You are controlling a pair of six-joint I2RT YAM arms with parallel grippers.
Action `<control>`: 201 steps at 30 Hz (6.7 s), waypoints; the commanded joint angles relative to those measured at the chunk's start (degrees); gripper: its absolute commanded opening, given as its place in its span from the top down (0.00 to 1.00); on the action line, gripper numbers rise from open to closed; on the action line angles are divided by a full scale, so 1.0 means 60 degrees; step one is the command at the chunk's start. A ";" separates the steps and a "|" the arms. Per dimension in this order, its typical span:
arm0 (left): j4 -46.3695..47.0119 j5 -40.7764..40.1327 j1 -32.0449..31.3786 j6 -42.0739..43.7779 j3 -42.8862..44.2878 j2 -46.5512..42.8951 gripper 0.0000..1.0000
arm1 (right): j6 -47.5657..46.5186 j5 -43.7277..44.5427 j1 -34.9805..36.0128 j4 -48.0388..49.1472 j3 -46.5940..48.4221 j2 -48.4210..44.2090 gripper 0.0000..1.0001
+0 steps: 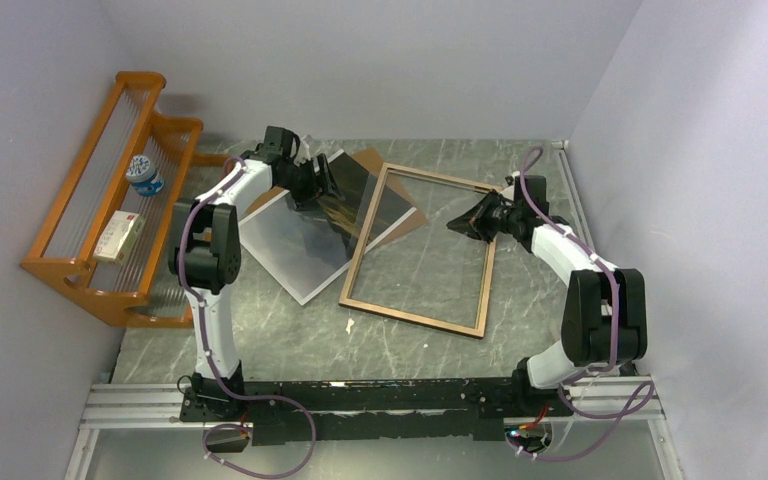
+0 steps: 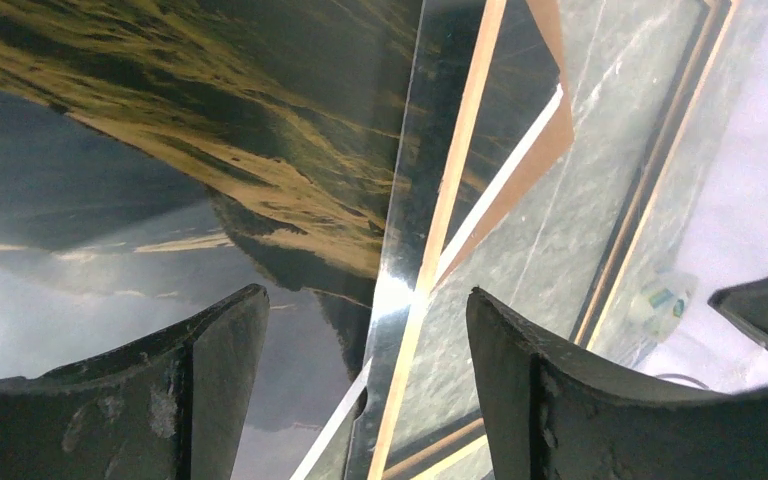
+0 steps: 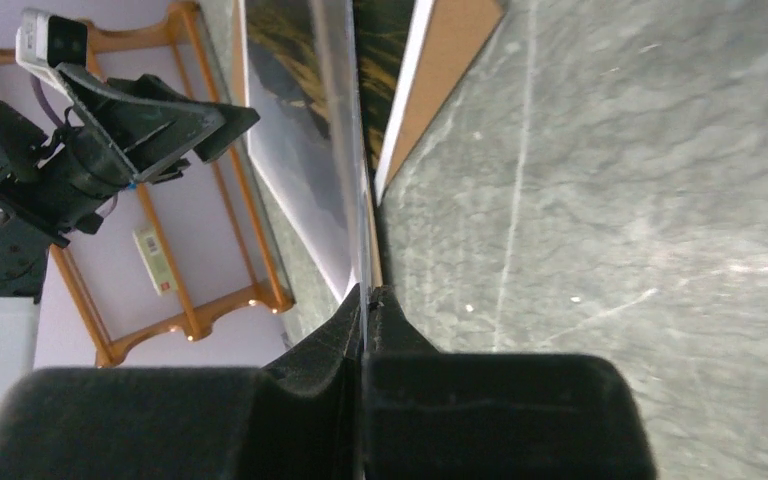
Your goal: Put the photo into the frame
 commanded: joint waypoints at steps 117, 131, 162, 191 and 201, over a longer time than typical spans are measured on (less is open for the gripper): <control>-0.0422 0.0511 -0.1560 0.0624 0.0872 0.2403 0.49 | -0.2069 -0.0614 -0.1172 0.6152 -0.3337 0.0538 1.00; -0.0411 0.0540 -0.1553 0.0581 0.0874 0.2440 0.49 | -0.2029 -0.0491 -0.1157 0.7109 -0.3645 0.0337 1.00; -0.1112 0.0139 -0.1531 0.0742 0.1462 0.2091 0.31 | -0.2455 0.0769 -0.0780 0.2258 -0.1659 0.0347 0.29; -0.1256 0.0939 -0.1289 0.0708 0.1636 0.2016 0.23 | -0.2207 0.4454 -0.0864 -0.2070 -0.0687 -0.0171 0.05; -0.0865 0.1823 -0.1396 0.0479 0.1387 0.1970 0.35 | -0.2166 0.3437 -0.0864 -0.1108 -0.0526 0.0804 0.06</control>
